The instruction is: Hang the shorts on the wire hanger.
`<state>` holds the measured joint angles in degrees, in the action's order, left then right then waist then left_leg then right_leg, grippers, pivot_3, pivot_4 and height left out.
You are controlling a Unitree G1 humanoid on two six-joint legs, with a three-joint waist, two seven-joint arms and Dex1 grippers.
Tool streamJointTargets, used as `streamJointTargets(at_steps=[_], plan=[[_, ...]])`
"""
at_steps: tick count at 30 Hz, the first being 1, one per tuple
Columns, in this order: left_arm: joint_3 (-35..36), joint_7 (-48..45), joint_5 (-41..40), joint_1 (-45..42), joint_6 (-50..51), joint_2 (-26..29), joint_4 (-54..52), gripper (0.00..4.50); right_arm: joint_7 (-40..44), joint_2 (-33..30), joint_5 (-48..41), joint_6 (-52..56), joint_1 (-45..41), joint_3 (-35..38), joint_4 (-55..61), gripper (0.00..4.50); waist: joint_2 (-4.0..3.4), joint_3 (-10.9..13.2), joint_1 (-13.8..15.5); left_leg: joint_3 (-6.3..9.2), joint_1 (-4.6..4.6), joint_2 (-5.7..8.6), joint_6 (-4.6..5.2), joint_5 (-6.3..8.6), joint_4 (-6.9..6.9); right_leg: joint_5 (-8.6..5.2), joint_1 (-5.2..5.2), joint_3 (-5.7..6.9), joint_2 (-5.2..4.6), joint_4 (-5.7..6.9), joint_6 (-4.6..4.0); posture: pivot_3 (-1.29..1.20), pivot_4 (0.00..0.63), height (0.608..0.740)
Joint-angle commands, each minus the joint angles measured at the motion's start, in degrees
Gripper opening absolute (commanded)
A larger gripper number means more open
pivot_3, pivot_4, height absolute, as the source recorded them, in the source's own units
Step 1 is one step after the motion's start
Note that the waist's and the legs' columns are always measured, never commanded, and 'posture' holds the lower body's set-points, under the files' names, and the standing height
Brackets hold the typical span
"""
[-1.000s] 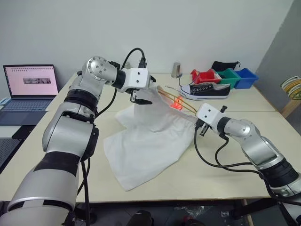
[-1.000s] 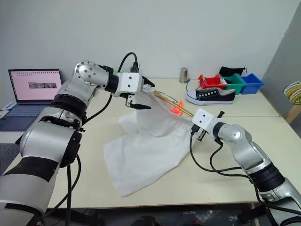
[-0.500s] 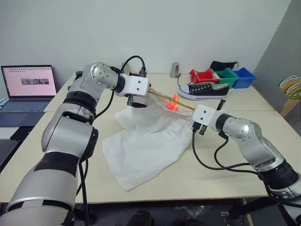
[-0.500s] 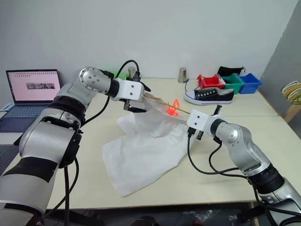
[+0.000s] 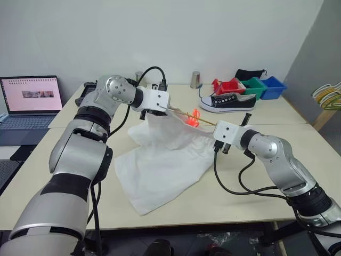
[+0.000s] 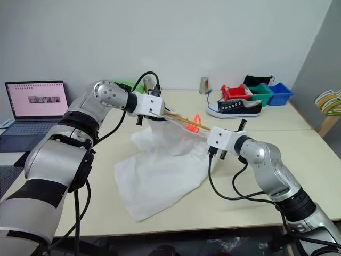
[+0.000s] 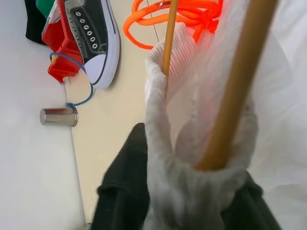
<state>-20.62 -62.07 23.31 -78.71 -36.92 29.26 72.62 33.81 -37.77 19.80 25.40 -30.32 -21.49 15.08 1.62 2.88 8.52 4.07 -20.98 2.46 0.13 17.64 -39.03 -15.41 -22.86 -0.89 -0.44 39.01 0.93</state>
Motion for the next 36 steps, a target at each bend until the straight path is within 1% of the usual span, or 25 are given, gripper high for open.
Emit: streamJointTargets(at_steps=[1, 2, 3, 15, 17, 18, 19, 22, 26, 28, 33, 35, 36], plan=[[0.0, 1.4, 0.3, -1.5, -1.3, -1.0, -0.8, 0.28, 0.4, 0.7, 0.7, -0.5, -0.7, 2.4, 4.7, 0.00, 0.00, 0.0, -0.3, 0.00, 0.00, 0.00, -0.01, -0.01, 0.00, 0.00, 0.00, 0.00, 0.00, 0.00, 0.00, 0.20, 0.000, 0.740], [0.0, 1.6, 0.3, -1.5, -1.3, -1.1, -0.8, 0.04, 0.6, 0.8, 0.7, -0.2, -0.5, 2.6, 4.9, 0.00, 0.00, 0.0, -0.5, 0.00, 0.00, 0.00, -0.02, -0.01, 0.00, 0.00, 0.00, 0.00, 0.00, 0.00, -0.01, 0.19, 0.000, 0.740], [0.1, 1.9, 0.4, -1.6, -1.3, -1.2, -0.7, 0.01, 0.8, 0.8, 0.7, 0.0, -0.4, 2.8, 5.0, 0.00, 0.00, 0.0, -0.6, 0.00, 0.00, 0.00, -0.03, -0.02, 0.00, 0.00, 0.00, 0.00, 0.00, 0.00, -0.01, 0.19, 0.000, 0.740], [0.6, 4.2, 0.9, -1.5, -1.3, -1.5, -0.8, 0.01, 4.3, 1.5, 0.3, 3.1, 0.5, 4.4, 6.6, 0.00, 0.00, 0.0, -1.1, -0.07, -0.02, -0.01, -0.07, -0.04, 0.00, 0.01, -0.11, -0.04, 0.00, 0.01, -0.01, 0.19, 0.000, 0.740], [0.6, 4.4, 1.1, -1.3, -1.3, -1.4, -0.9, 0.00, 5.3, 1.8, -0.6, 4.1, 0.6, 4.8, 7.0, 0.49, 0.00, 0.0, -1.1, -0.08, -0.02, -0.01, -0.07, -0.04, 0.00, 0.01, -0.11, -0.04, 0.00, 0.01, -0.01, 0.19, 0.000, 0.740], [0.5, 4.5, 1.1, -1.1, -1.4, -1.3, -0.9, 0.00, 6.0, 1.8, -1.1, 4.7, 0.6, 4.9, 7.3, 0.61, 0.01, 0.0, -1.0, -0.08, -0.02, -0.01, -0.07, -0.04, 0.00, 0.01, -0.11, -0.04, 0.00, 0.01, -0.01, 0.19, 0.000, 0.740], [0.5, 4.5, 1.1, -0.9, -1.5, -1.3, -1.0, 0.00, 6.6, 1.8, -1.5, 5.3, 0.7, 5.2, 7.6, 0.96, 0.01, 0.0, -1.0, -0.08, -0.02, -0.01, -0.07, -0.04, 0.00, 0.01, -0.11, -0.04, 0.00, 0.01, -0.01, 0.19, 0.000, 0.740], [0.6, 4.7, 1.0, -0.1, -2.0, -1.0, -1.2, 0.00, 8.4, 0.8, -2.5, 6.6, 1.5, 6.3, 8.9, 1.40, 0.01, 0.0, -1.0, -0.08, -0.02, 0.00, -0.07, -0.04, 0.00, 0.01, -0.11, -0.04, 0.00, 0.01, -0.01, 0.20, 0.000, 0.740], [0.2, 5.0, 1.6, 1.7, -3.4, 0.1, -1.6, 0.00, 12.2, -3.1, -5.0, 8.7, 4.6, 9.5, 12.5, 2.25, 0.02, 0.0, -0.9, -0.09, -0.02, 0.01, -0.07, -0.04, 0.00, 0.01, -0.10, -0.03, 0.00, 0.02, -0.01, 0.19, 0.000, 0.740], [0.0, 5.1, 1.8, 2.5, -4.0, 0.5, -1.9, 0.00, 13.9, -5.0, -6.3, 9.4, 5.9, 10.9, 14.0, 2.77, 0.02, 0.0, -0.9, -0.10, -0.02, 0.01, -0.07, -0.04, 0.00, 0.01, -0.10, -0.04, -0.01, 0.03, -0.02, 0.19, 0.000, 0.740], [-0.5, 4.5, 2.1, 5.4, -5.5, 1.1, -2.8, 0.00, 18.0, -9.3, -10.7, 11.8, 7.7, 15.2, 16.0, 3.74, 0.03, -0.1, -0.9, -0.11, -0.01, -0.01, -0.07, -0.04, -0.01, 0.02, -0.10, -0.03, 0.00, 0.05, -0.04, 0.19, 0.000, 0.740], [0.6, 2.8, 0.5, 6.7, -4.9, 1.3, -3.3, 0.00, 19.6, -8.8, -15.1, 16.4, 7.6, 18.6, 16.3, 4.14, 0.05, -0.1, -0.9, -0.12, 0.01, -0.02, -0.07, -0.04, -0.01, 0.02, -0.08, -0.04, -0.01, 0.05, -0.04, 0.19, 0.000, 0.740], [1.6, 1.2, -1.0, 7.5, -3.9, 1.4, -3.7, 0.00, 19.9, -7.2, -18.3, 21.0, 7.1, 21.1, 15.9, 4.28, 0.06, -0.1, -1.0, -0.12, 0.01, -0.03, -0.07, -0.04, -0.01, 0.02, -0.08, -0.05, -0.01, 0.05, -0.04, 0.19, 0.000, 0.740]])
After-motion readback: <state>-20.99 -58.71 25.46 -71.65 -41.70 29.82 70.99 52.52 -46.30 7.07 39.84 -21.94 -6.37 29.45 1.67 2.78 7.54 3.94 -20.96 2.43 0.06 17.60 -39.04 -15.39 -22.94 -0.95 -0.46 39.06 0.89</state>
